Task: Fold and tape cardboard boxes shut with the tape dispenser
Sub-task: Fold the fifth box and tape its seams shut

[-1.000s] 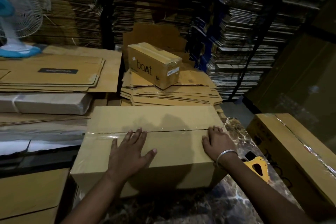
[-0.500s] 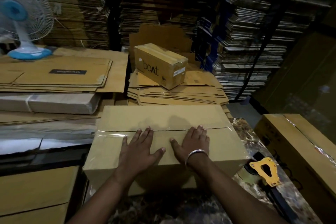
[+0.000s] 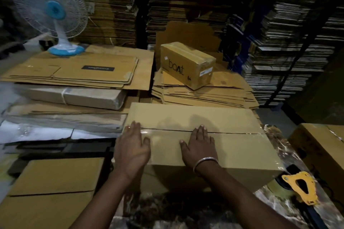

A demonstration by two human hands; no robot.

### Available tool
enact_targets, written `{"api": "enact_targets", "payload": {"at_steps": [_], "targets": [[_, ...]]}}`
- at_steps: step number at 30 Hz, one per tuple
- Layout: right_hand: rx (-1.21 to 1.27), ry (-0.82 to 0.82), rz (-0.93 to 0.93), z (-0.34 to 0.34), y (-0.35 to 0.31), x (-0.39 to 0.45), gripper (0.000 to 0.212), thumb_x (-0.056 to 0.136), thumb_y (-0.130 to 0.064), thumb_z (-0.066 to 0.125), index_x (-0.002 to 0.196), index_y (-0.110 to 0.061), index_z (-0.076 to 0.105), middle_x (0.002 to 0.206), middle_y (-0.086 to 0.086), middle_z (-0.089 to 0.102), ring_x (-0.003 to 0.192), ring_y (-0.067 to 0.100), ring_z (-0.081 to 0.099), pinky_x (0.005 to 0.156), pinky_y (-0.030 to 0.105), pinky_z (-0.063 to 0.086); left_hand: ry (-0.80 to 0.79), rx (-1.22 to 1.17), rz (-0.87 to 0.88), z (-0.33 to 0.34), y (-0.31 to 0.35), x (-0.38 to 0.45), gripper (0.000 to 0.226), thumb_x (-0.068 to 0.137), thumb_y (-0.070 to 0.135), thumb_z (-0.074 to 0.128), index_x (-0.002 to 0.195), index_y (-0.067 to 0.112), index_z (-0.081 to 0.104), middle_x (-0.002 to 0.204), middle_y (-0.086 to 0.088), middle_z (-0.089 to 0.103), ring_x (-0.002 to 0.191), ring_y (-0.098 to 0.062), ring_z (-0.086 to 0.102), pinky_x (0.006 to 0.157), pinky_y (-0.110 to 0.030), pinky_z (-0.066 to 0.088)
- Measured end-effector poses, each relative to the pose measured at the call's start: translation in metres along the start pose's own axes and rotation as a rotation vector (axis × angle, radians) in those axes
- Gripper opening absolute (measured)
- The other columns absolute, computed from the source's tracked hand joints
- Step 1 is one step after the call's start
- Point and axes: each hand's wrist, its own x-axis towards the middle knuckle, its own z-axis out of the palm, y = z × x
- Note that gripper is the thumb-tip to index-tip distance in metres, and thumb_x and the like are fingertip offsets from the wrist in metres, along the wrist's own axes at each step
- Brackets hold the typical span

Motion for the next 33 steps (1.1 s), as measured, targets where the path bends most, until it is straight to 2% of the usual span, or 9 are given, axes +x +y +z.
{"api": "enact_targets", "payload": {"at_steps": [2,5,13,15,18,25,28,31,33], "targets": [[-0.018,-0.016,-0.038,0.0,-0.001,0.001,0.077,0.104,-0.056,0.016,0.16,-0.008,-0.004,0.167,0.011,-0.013,0.155,0.025,-0.01,0.123,0.046,0.0,-0.089,0.005,-0.09,-0.005,-0.027,0.001,0.07,0.103,0.045,0.04,0.16,0.016,0.012,0.166,-0.008,0.017,0.15,-0.027,0.024,0.117,-0.044,0.028],[-0.041,-0.041,-0.086,0.0,-0.003,0.002,0.076,0.103,-0.057,0.016,0.16,-0.01,-0.004,0.167,0.01,-0.014,0.155,0.024,-0.01,0.124,0.047,0.0,-0.173,-0.115,-0.117,-0.004,-0.05,0.001,0.074,0.102,0.051,0.041,0.161,0.021,0.009,0.16,-0.007,0.033,0.14,-0.029,0.04,0.106,-0.041,0.039],[-0.073,-0.045,-0.098,0.001,-0.003,0.003,0.083,0.101,-0.063,0.017,0.16,-0.01,-0.006,0.167,0.012,-0.015,0.155,0.025,-0.012,0.124,0.046,0.0,-0.071,-0.732,-0.406,0.001,-0.066,-0.003,0.035,0.098,0.026,0.062,0.132,0.033,0.062,0.124,0.001,0.068,0.112,-0.022,0.063,0.096,-0.036,0.048],[-0.076,-0.039,-0.099,0.002,-0.003,0.004,0.083,0.101,-0.063,0.018,0.16,-0.009,-0.006,0.167,0.013,-0.015,0.155,0.025,-0.011,0.124,0.046,0.0,-0.083,-0.866,-0.42,0.005,-0.073,-0.004,0.029,0.099,0.019,0.061,0.122,0.035,0.067,0.121,0.0,0.07,0.108,-0.021,0.066,0.097,-0.038,0.051],[-0.084,-0.035,-0.104,0.003,-0.002,0.006,0.086,0.099,-0.065,0.018,0.16,-0.01,-0.006,0.167,0.014,-0.014,0.155,0.027,-0.01,0.124,0.047,0.002,-0.105,-1.077,-0.412,0.01,-0.079,-0.005,0.034,0.104,0.012,0.048,0.136,0.017,0.058,0.124,-0.006,0.068,0.103,-0.018,0.068,0.086,-0.029,0.053],[-0.093,-0.008,-0.143,0.004,-0.007,0.002,0.083,0.099,-0.064,0.018,0.16,-0.011,-0.004,0.167,0.01,-0.015,0.155,0.026,-0.007,0.125,0.048,0.007,-0.023,-1.296,-0.471,0.022,-0.068,-0.031,0.043,0.107,0.046,0.026,0.128,0.022,0.054,0.114,0.011,0.063,0.107,-0.007,0.06,0.075,-0.014,0.05],[-0.054,0.039,-0.279,0.003,-0.022,-0.006,0.095,0.088,-0.075,0.011,0.161,-0.015,0.002,0.168,0.009,-0.007,0.155,0.025,0.0,0.124,0.049,0.007,0.076,-1.359,-0.514,0.031,-0.07,-0.027,0.058,0.101,0.055,0.032,0.125,0.014,0.066,0.104,-0.003,0.075,0.104,-0.023,0.069,0.082,-0.033,0.054],[-0.072,-0.006,-0.497,0.006,-0.05,-0.013,0.119,0.072,-0.094,0.002,0.161,-0.015,0.002,0.168,0.007,-0.011,0.155,0.022,-0.002,0.123,0.044,0.001,0.107,-1.253,-0.546,0.05,-0.086,-0.021,0.076,0.08,0.088,0.039,0.112,0.029,0.076,0.107,-0.006,0.076,0.109,-0.03,0.067,0.1,-0.051,0.05],[-0.106,-0.052,-0.593,0.01,-0.068,-0.013,0.115,0.077,-0.091,0.017,0.161,-0.016,-0.003,0.167,0.005,-0.017,0.155,0.02,-0.007,0.122,0.043,-0.002,0.151,-1.217,-0.582,0.066,-0.1,-0.018,0.091,0.065,0.101,0.032,0.108,0.035,0.077,0.109,-0.003,0.075,0.108,-0.028,0.068,0.101,-0.055,0.049]]}}
